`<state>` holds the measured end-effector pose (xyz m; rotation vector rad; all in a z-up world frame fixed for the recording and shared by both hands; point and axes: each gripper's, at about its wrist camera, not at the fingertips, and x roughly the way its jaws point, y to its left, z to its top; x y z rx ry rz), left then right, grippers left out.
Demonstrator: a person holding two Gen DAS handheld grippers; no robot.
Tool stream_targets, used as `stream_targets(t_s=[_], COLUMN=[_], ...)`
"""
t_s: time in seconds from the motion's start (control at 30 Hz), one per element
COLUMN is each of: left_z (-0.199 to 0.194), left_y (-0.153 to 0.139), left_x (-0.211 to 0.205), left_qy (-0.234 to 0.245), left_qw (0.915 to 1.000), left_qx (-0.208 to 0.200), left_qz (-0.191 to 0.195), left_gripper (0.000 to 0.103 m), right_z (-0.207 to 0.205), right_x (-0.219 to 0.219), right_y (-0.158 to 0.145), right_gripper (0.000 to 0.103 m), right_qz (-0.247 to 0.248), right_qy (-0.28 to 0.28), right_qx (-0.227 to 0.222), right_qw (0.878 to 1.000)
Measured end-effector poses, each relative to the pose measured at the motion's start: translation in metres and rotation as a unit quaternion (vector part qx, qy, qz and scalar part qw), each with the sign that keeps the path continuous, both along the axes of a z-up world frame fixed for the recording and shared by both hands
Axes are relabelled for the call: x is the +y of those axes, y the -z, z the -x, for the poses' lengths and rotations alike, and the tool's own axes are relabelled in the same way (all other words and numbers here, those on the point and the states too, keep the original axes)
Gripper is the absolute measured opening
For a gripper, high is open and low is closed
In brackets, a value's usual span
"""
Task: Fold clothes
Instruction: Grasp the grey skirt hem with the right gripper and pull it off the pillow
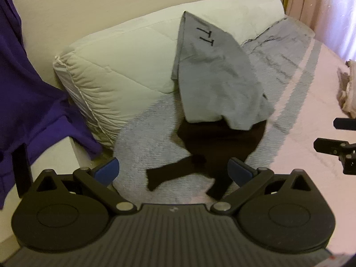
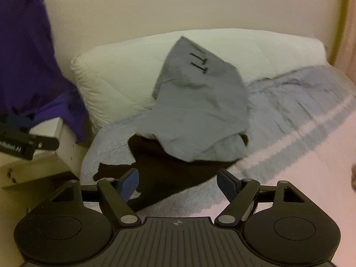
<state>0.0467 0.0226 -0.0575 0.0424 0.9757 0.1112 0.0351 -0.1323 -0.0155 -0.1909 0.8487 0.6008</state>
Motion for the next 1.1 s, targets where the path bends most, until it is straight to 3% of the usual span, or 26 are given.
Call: stream_targets(t_s=[0.2,0.33,0.4,0.47,0.67,0.73,0.77,0.8,0.87,0.97,1.1], left_z=[-0.053,-0.095,-0.111,-0.127,-0.157,-0.162,-0.165,-0.168,-0.172,-0.176,-0.175], left_y=[0.027,0.049,0.063,0.078,0.113,0.122,0.125,0.127,0.126,0.117,0.096], left_x=[0.026,0.039,0.043,0.049,0.059,0.061,0.062,0.063,0.065,0.067,0.068], left_qy=[0.033,0.074,0.091,0.101,0.124,0.132,0.133,0.132,0.131,0.131,0.131], left_qw=[0.9993,0.9971,0.9955,0.9942,0.9912,0.9899,0.9896,0.9894,0.9897,0.9903,0.9908], left_qx=[0.014,0.019,0.026,0.035,0.047,0.051,0.055,0.058,0.054,0.041,0.013], left_qz=[0.011,0.000,-0.005,-0.010,-0.004,0.003,0.007,0.012,0.019,0.023,0.033], left_gripper=[0.102,0.102,0.102,0.102,0.102,0.102,0.102,0.102,0.102,0.102,0.102], right_z=[-0.031,-0.060,-0.075,-0.091,-0.120,-0.122,-0.123,-0.125,-0.133,-0.152,-0.166], right_x=[0.041,0.074,0.087,0.102,0.150,0.163,0.166,0.167,0.160,0.136,0.080], right_y=[0.019,0.048,0.064,0.084,0.141,0.157,0.162,0.163,0.153,0.130,0.075], right_gripper=[0.075,0.075,0.062,0.056,0.054,0.044,0.033,0.020,0.006,0.003,0.002], right_qz=[0.041,0.079,0.083,0.090,0.148,0.173,0.181,0.180,0.137,0.059,-0.026], right_qy=[-0.042,-0.076,-0.092,-0.105,-0.187,-0.218,-0.226,-0.224,-0.186,-0.094,0.026], right_qx=[-0.015,-0.018,-0.016,-0.007,-0.030,-0.040,-0.043,-0.041,-0.024,0.012,-0.005], right_qw=[0.998,0.994,0.992,0.990,0.971,0.960,0.956,0.957,0.973,0.994,0.999])
